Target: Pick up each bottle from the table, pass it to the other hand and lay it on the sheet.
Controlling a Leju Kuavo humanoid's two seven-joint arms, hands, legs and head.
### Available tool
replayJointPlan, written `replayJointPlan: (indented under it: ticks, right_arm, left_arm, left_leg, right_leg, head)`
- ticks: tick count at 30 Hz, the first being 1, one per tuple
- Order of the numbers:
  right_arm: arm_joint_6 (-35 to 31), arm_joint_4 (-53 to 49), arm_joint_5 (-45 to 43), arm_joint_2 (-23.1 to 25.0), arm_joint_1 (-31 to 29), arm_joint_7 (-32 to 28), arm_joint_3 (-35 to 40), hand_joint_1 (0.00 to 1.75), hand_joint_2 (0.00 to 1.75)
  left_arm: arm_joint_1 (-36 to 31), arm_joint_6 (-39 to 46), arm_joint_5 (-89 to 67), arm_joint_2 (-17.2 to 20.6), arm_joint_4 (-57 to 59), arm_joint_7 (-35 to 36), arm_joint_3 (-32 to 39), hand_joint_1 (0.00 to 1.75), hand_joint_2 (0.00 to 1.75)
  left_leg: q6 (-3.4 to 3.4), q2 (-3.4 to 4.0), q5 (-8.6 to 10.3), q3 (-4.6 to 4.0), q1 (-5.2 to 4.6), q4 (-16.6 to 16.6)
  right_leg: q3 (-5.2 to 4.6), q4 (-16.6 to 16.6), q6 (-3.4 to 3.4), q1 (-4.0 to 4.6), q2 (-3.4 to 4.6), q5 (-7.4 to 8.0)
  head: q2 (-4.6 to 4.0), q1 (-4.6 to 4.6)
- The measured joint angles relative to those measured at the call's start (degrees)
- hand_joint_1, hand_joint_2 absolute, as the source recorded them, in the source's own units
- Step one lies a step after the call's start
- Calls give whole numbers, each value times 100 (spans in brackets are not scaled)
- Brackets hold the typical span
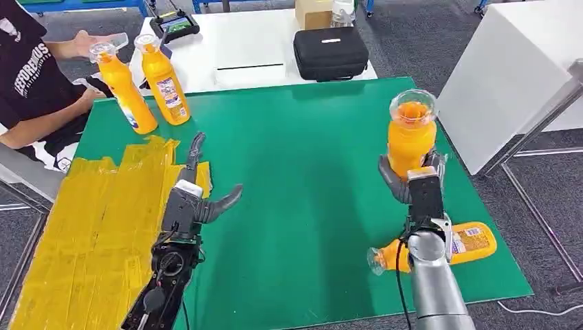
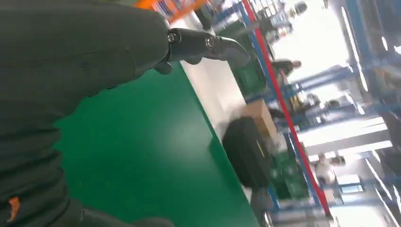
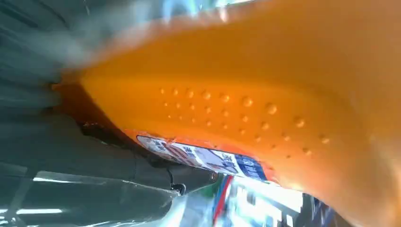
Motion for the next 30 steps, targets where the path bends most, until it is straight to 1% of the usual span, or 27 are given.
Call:
replayJointPlan:
  ticks: [4, 8, 10, 12, 16, 20, 25, 30]
  right_arm:
    - [104, -105, -189, 146, 70, -96, 122, 175, 175]
    - [104, -142, -268, 181, 83, -126, 190, 175, 175]
    - [270, -144, -449, 194, 84, -126, 234, 175, 175]
    - [492, -133, -651, 234, 80, -126, 288, 175, 175]
    - [767, 77, -862, 352, -15, -137, 560, 175, 175]
    - [1006, 424, -849, 520, -171, -129, 871, 175, 175]
    - [1075, 774, -775, 677, -336, -96, 1245, 175, 175]
    - [1101, 929, -773, 710, -404, -85, 1366, 175, 175]
  left_arm:
    - [0, -50, 29, 2, -48, -15, -110, 0, 175]
    - [3, -63, 31, 9, -74, -15, -158, 0, 175]
    - [3, -165, 52, 13, -87, -15, -181, 0, 175]
    - [8, -413, 226, 22, -142, -15, -256, 0, 175]
    - [34, -1266, 938, 31, -363, -4, -425, 0, 175]
    - [30, -1667, 1213, 41, -583, 109, -586, 0, 175]
    - [-11, -1779, 1307, 50, -754, 197, -708, 0, 175]
    - [-16, -1785, 1325, 66, -809, 210, -733, 0, 175]
  left_leg:
    - [-1, 0, 1, 0, 0, 0]
    - [-1, 0, 2, 0, 0, 0]
    - [-1, 0, 2, 0, -1, 0]
    - [-1, 0, 2, -3, -1, 0]
    - [-1, 1, 1, -4, 0, 0]
    - [-2, 1, 2, -3, 3, -1]
    - [-4, 0, 4, -3, 3, -1]
    - [-4, 0, 4, -4, 2, -1]
  right_leg:
    - [-1, 0, 0, 0, -1, 0]
    - [0, 0, 0, -1, 0, 0]
    - [0, 0, 0, -1, 0, 0]
    - [0, 0, 0, -1, -1, 0]
    - [-2, 1, 0, 0, 0, 0]
    - [-4, 1, -1, 1, 0, 0]
    - [-4, 1, -1, 1, -1, 0]
    - [-4, 1, -1, -2, -1, 0]
  head:
    - [0, -2]
    - [0, 2]
    - [0, 0]
    - [0, 0]
    - [0, 0]
    - [0, 0]
    - [0, 0]
    - [0, 0]
